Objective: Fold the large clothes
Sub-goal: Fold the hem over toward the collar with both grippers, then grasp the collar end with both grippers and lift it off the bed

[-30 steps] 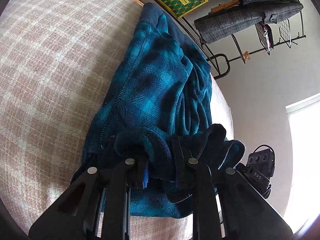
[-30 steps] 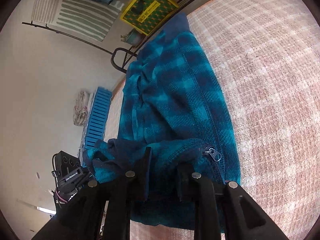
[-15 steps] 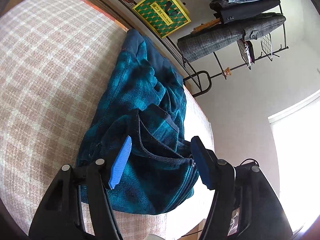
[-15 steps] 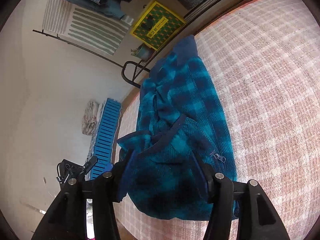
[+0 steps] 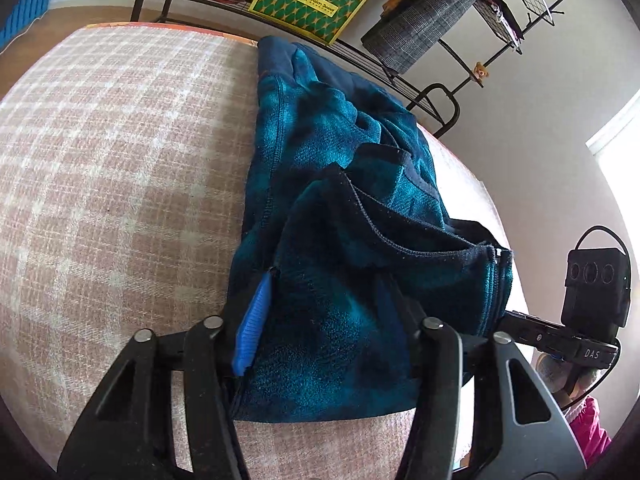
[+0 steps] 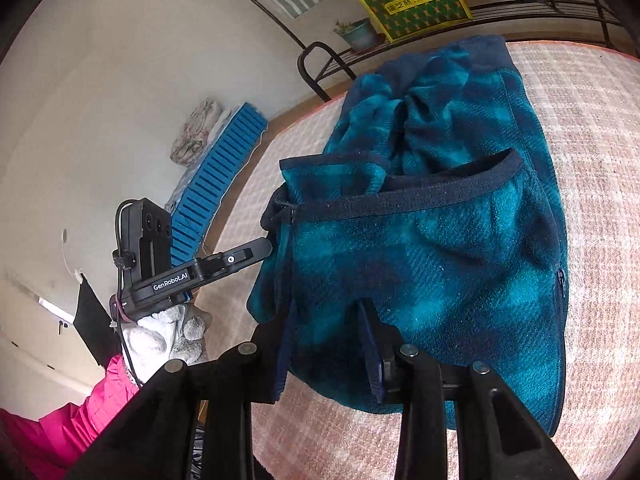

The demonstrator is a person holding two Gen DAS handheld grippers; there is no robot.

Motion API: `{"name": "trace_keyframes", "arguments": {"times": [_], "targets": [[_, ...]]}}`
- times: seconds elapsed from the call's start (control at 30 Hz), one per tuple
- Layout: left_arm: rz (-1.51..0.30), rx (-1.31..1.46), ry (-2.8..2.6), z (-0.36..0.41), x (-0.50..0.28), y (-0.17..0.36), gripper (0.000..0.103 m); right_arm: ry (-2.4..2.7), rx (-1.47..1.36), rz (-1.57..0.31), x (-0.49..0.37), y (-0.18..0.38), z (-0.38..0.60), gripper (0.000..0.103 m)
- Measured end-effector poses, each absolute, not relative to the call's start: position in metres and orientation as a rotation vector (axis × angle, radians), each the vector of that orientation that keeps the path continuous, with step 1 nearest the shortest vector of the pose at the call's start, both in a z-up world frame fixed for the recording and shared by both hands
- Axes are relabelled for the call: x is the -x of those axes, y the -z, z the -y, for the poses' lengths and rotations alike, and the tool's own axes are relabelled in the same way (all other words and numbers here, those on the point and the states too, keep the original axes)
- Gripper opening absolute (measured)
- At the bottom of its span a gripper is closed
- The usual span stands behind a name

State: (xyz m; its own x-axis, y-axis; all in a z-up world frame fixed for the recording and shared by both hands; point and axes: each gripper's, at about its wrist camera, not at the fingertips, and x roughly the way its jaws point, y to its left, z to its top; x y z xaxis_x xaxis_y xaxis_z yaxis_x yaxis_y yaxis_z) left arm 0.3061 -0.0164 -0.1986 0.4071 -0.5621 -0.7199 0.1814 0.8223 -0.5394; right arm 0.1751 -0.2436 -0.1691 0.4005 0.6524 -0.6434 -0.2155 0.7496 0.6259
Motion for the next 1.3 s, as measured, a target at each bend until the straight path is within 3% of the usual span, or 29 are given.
{"name": "trace_keyframes", "arguments": {"times": [0.07, 0.13, 0.23, 0.3, 0.47, 0.63, 0.93, 1.1, 1.2, 1.3], "targets": [[-1.068, 0.420, 0.480, 0.017, -0.310, 0.202, 0.010, -0.569, -0.480, -1.023, -0.180, 0.171, 0.241, 0.034], [-1.059, 0.465, 0.471, 0.011, -0.309, 0.200, 0.004, -0.550, -0.454, -1.019, -0.182, 0.171, 0.239, 0.034], [-1.014, 0.406, 0.352, 0.003, -0.310, 0.194, 0.003, -0.391, -0.346, -1.025, -0.193, 0.179, 0.245, 0.032], [-1.044, 0.403, 0.306, -0.004, -0.315, 0.203, 0.003, -0.327, -0.369, -1.054, -0.199, 0.194, 0.257, 0.015], [-1.008, 0.402, 0.355, -0.007, -0.306, 0.194, 0.003, -0.378, -0.378, -0.976, -0.190, 0.168, 0.263, 0.029], [-0.947, 0.266, 0.496, 0.023, -0.285, 0.161, 0.003, -0.415, -0.361, -0.946, -0.184, 0.150, 0.257, 0.029], [-1.040, 0.170, 0.488, 0.079, -0.340, 0.186, 0.003, -0.331, -0.350, -0.968, -0.204, 0.162, 0.263, 0.029], [-1.113, 0.321, 0.424, 0.064, -0.363, 0.230, 0.003, -0.231, -0.391, -1.054, -0.218, 0.199, 0.288, 0.016], [-1.106, 0.287, 0.433, 0.065, -0.361, 0.227, 0.003, -0.240, -0.331, -1.053, -0.218, 0.194, 0.284, 0.017], [-1.113, 0.276, 0.463, 0.065, -0.360, 0.214, 0.003, -0.257, -0.323, -1.037, -0.216, 0.177, 0.285, 0.026]]}}
